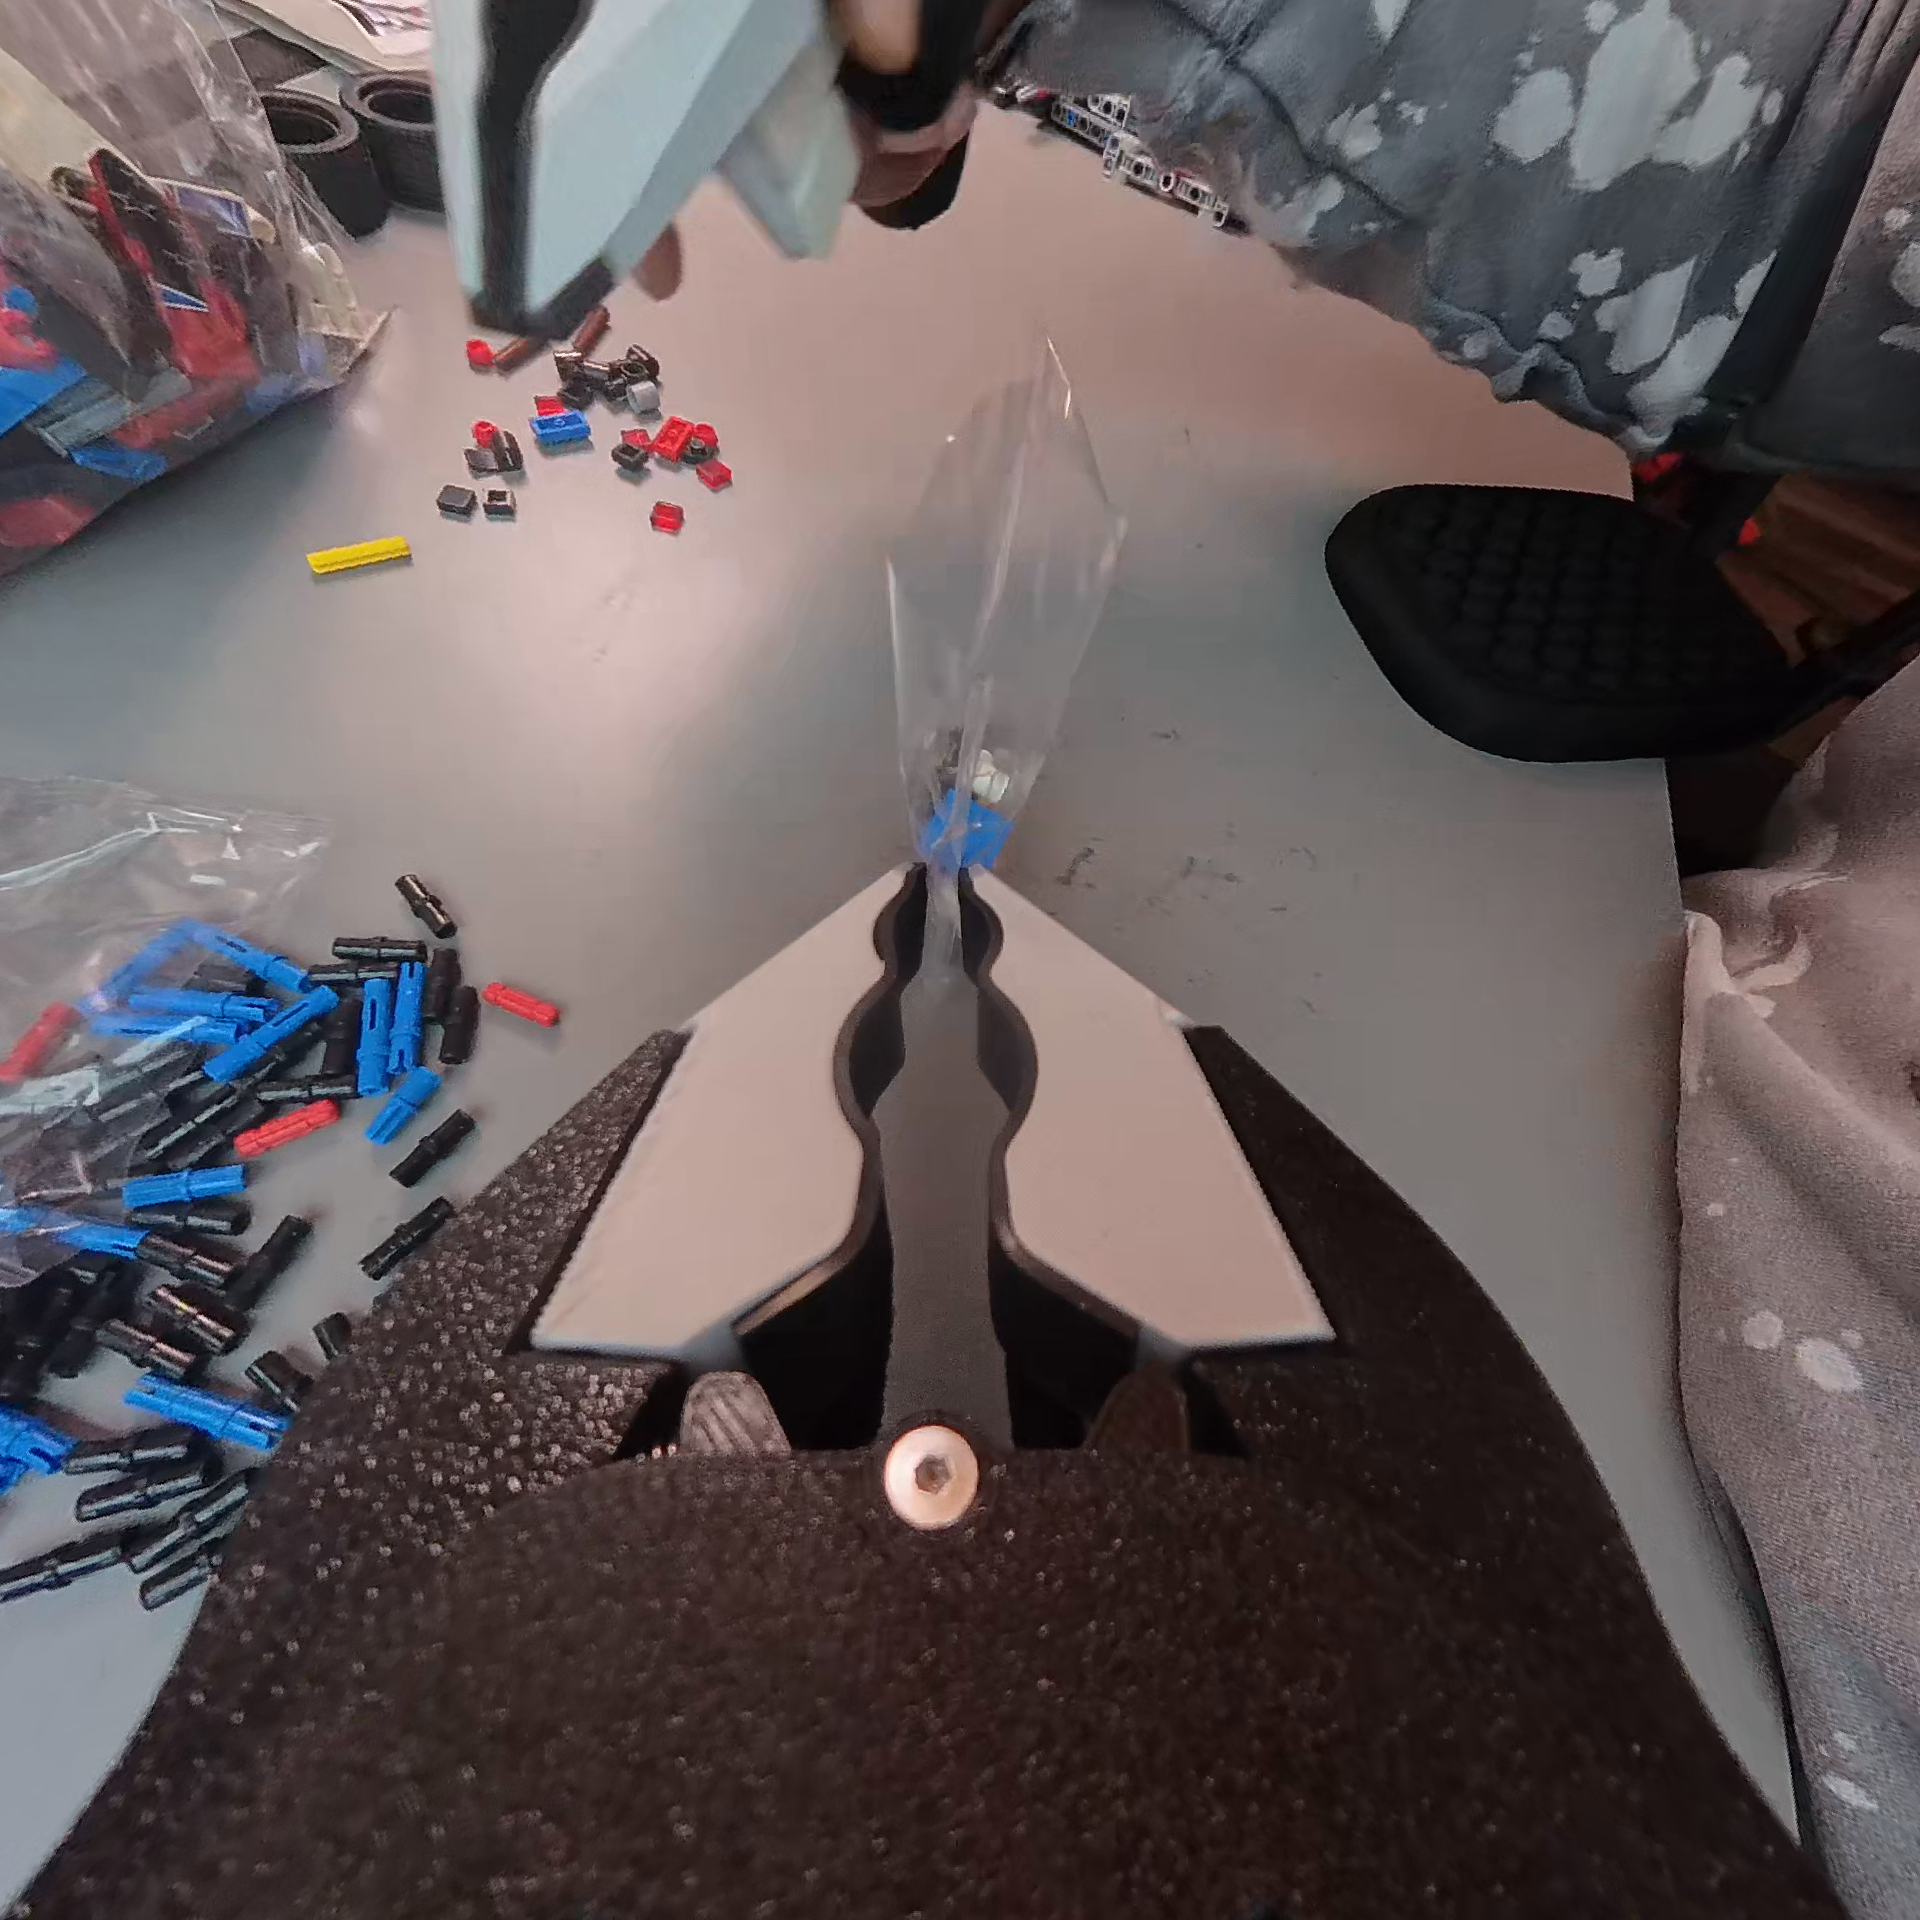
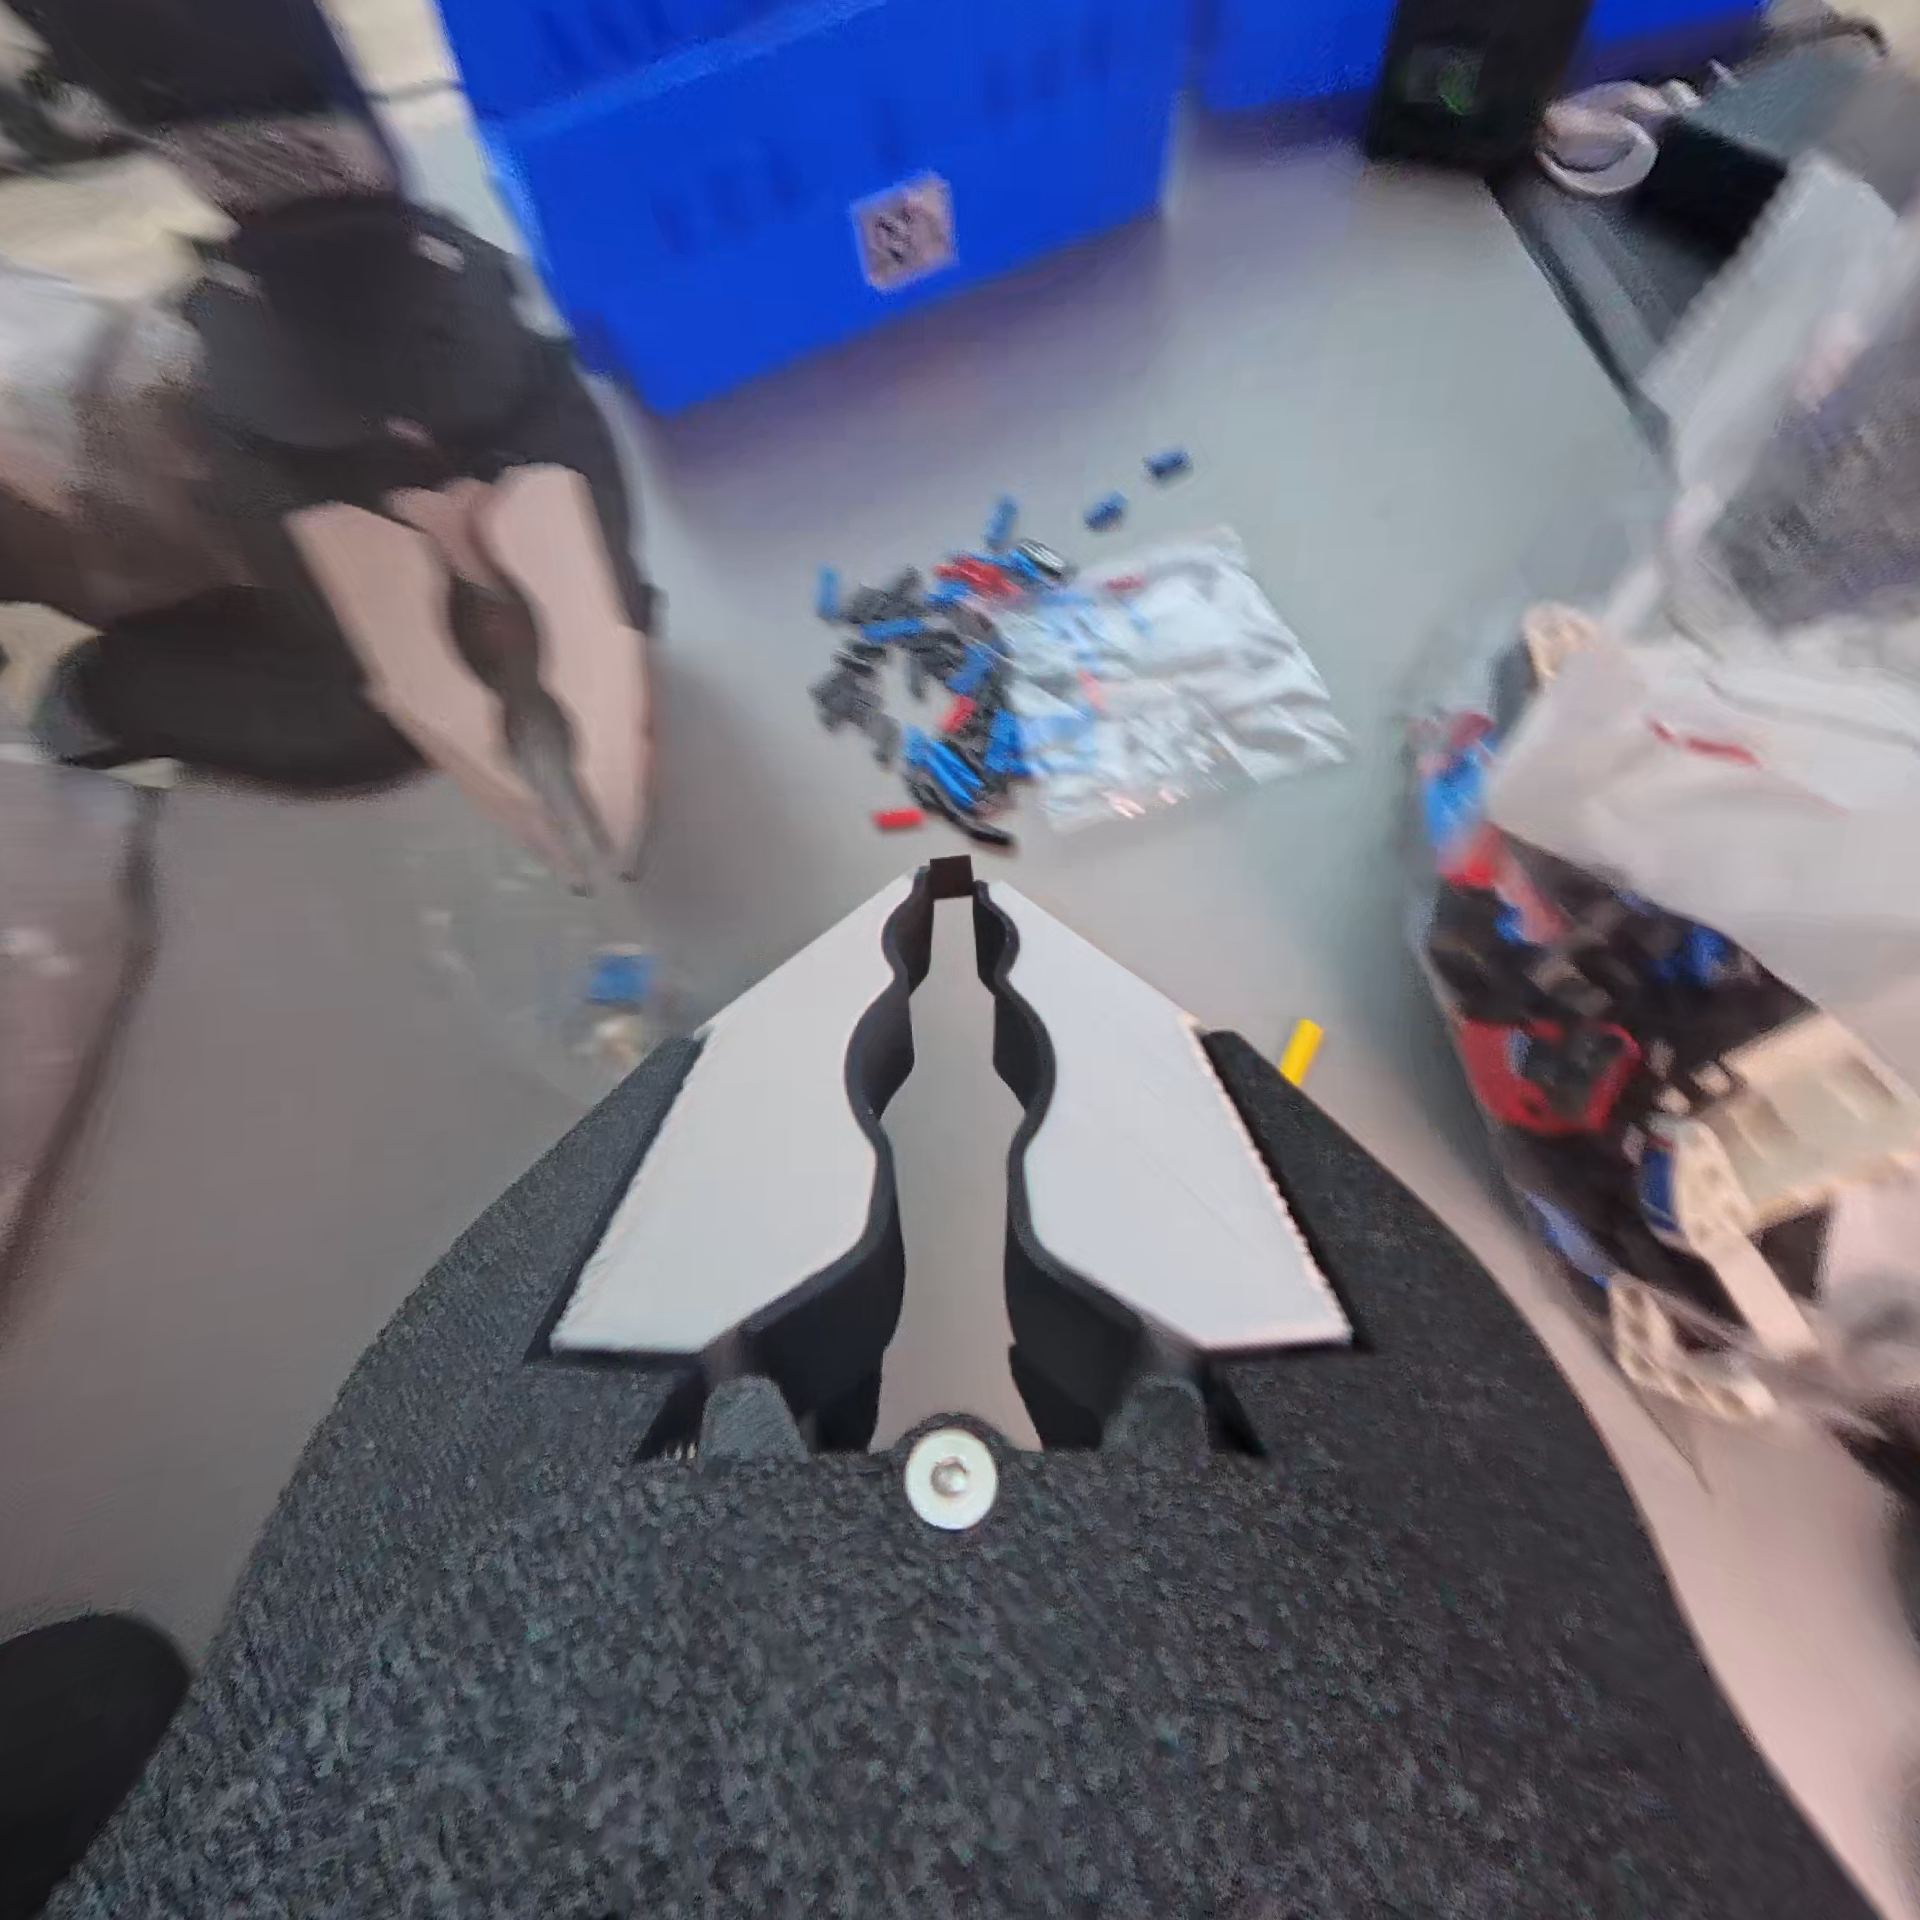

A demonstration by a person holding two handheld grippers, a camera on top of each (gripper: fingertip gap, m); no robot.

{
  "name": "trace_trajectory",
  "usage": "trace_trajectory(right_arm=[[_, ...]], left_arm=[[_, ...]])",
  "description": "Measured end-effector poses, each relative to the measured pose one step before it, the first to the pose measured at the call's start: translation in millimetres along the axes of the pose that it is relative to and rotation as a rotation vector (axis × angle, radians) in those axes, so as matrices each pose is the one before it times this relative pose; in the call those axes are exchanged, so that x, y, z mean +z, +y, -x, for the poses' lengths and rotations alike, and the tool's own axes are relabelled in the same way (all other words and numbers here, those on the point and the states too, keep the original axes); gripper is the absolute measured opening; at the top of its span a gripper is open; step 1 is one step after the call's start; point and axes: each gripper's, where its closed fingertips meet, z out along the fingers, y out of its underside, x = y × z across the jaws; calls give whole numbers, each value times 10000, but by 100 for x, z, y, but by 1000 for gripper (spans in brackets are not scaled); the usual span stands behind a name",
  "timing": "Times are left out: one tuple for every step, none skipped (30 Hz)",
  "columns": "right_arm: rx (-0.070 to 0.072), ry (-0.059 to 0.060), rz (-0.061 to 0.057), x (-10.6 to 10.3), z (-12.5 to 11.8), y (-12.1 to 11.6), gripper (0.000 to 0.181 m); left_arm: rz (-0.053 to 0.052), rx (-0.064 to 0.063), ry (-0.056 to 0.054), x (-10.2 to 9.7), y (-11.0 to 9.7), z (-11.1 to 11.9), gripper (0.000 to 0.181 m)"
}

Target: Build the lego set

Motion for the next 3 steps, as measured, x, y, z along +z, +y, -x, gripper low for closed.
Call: trace_trajectory(right_arm=[[-297,-742,-313,-476,2553,-1371,7],[-294,-615,-51,-126,2265,-895,7],[-309,-493,188,175,1922,-352,7]], left_arm=[[0,-16,-5,-1,-6,23,7],[2,-13,4,4,-5,5,7],[1,2,-5,-5,-4,-8,7]])
